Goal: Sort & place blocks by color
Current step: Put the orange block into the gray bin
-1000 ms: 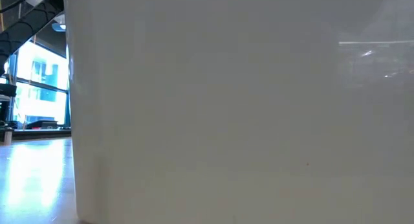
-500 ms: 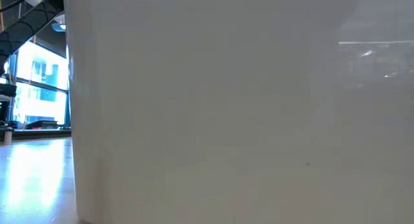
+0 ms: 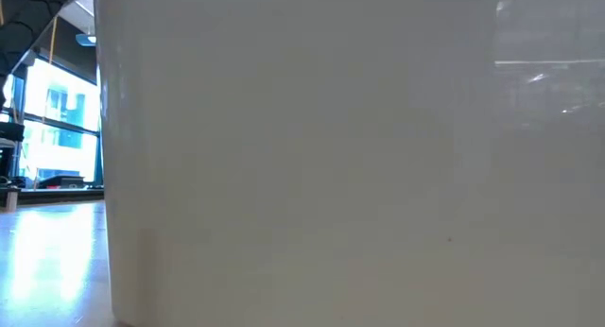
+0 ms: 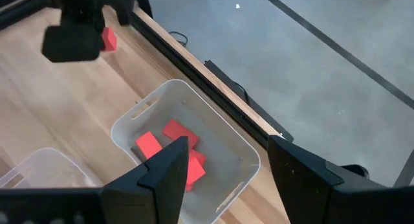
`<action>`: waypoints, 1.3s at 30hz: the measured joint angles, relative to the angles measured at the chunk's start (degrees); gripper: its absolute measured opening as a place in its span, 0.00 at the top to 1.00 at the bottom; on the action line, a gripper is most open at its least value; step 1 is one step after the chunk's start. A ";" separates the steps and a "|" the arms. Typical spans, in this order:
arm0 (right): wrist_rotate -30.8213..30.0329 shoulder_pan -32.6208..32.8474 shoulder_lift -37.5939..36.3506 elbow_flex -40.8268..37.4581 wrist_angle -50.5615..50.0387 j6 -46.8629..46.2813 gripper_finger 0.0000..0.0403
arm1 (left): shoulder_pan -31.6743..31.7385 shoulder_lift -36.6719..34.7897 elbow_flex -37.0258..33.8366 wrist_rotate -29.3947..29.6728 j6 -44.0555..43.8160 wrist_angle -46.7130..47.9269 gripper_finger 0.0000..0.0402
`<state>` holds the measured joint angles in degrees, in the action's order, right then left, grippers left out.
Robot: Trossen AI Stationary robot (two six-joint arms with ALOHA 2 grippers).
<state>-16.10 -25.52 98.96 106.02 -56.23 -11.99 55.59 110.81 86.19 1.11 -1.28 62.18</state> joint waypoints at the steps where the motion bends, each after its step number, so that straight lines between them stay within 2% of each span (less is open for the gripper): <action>1: -0.01 0.00 0.00 0.00 0.01 0.00 0.50 | -0.08 -0.91 0.00 -0.41 0.04 -0.39 0.73; 7: -0.02 0.00 0.00 0.00 1.03 0.00 0.50 | -0.75 -6.98 0.02 -6.32 2.15 -5.33 0.72; 14: -0.19 0.00 0.00 0.00 3.88 -0.36 0.50 | -3.13 -11.51 0.02 -14.34 3.60 -15.63 0.72; 16: -1.53 0.00 0.00 0.00 5.03 -1.77 0.50 | -4.01 -11.72 0.04 -16.12 3.56 -18.52 0.72; 20: -8.48 0.00 0.00 0.00 6.48 -4.23 0.50 | -6.13 -11.69 0.03 -18.97 3.89 -22.95 0.72; 26: -16.89 -0.15 0.00 0.00 8.59 -4.52 0.50 | -10.06 -11.33 0.04 -19.22 7.86 -28.69 0.72; 31: -17.50 -1.40 0.00 0.00 8.83 -4.50 0.50 | -12.69 -11.30 0.02 -19.11 11.68 -32.58 0.72; 39: -16.00 -4.57 0.00 0.00 8.79 -2.57 0.50 | -14.55 -8.35 0.04 -18.62 11.94 -34.71 0.71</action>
<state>-32.10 -30.09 98.96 106.02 -47.43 -14.56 41.04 102.46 86.24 -17.51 10.67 27.47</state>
